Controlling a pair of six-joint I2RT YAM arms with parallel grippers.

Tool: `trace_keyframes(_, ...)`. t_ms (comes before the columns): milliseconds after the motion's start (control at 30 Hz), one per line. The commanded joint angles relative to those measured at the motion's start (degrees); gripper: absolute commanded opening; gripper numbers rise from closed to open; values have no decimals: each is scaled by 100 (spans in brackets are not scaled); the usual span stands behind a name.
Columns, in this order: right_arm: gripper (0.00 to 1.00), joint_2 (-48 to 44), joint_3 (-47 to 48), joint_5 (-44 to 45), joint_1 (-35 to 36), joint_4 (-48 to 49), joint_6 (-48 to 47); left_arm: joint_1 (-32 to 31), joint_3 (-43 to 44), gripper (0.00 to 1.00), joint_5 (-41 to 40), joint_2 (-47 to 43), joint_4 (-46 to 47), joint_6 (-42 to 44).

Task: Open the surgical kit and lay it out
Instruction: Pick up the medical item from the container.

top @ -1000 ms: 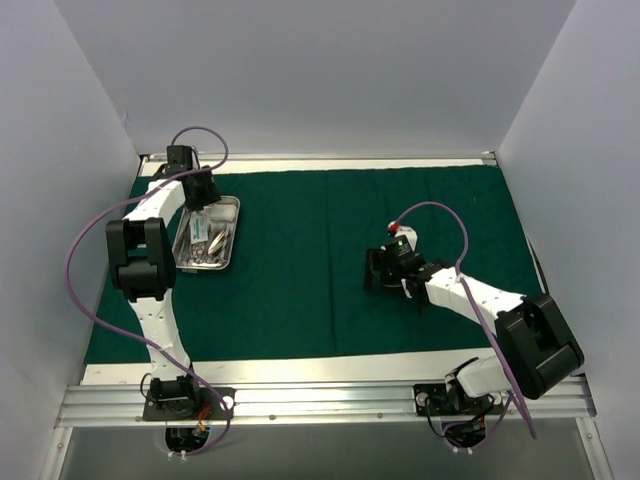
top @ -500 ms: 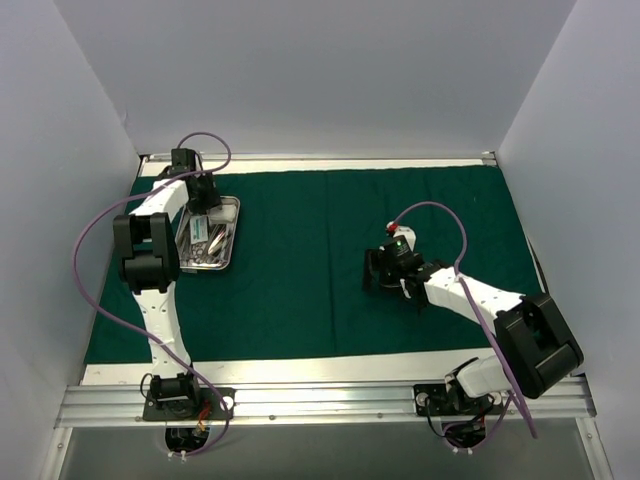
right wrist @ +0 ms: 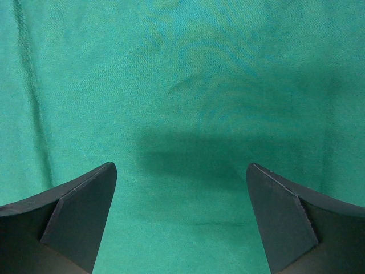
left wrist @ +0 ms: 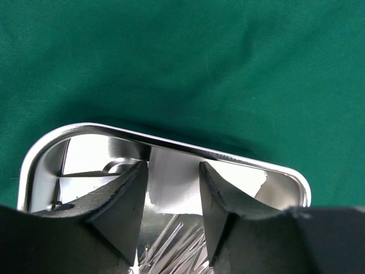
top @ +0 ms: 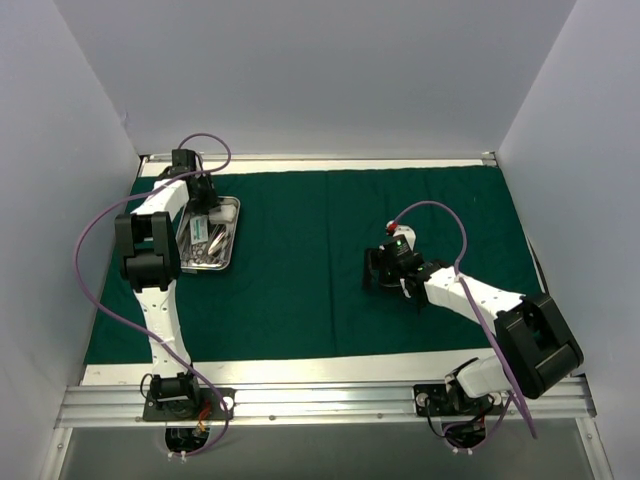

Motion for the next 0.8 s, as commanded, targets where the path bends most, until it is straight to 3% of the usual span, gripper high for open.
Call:
trace_keyframes(0, 92, -49, 171, 52, 52, -85, 25, 33, 165, 48, 49, 125, -172, 47)
trace_keyframes(233, 92, -84, 162, 52, 52, -76, 8, 24, 209, 45, 40, 204, -339, 12)
trace_keyframes(367, 92, -93, 144, 52, 52, -67, -1, 24, 201, 29, 31, 230, -401, 3)
trace_keyframes(767, 92, -137, 109, 60, 52, -32, -19, 33, 209, 5, -135, -261, -454, -32)
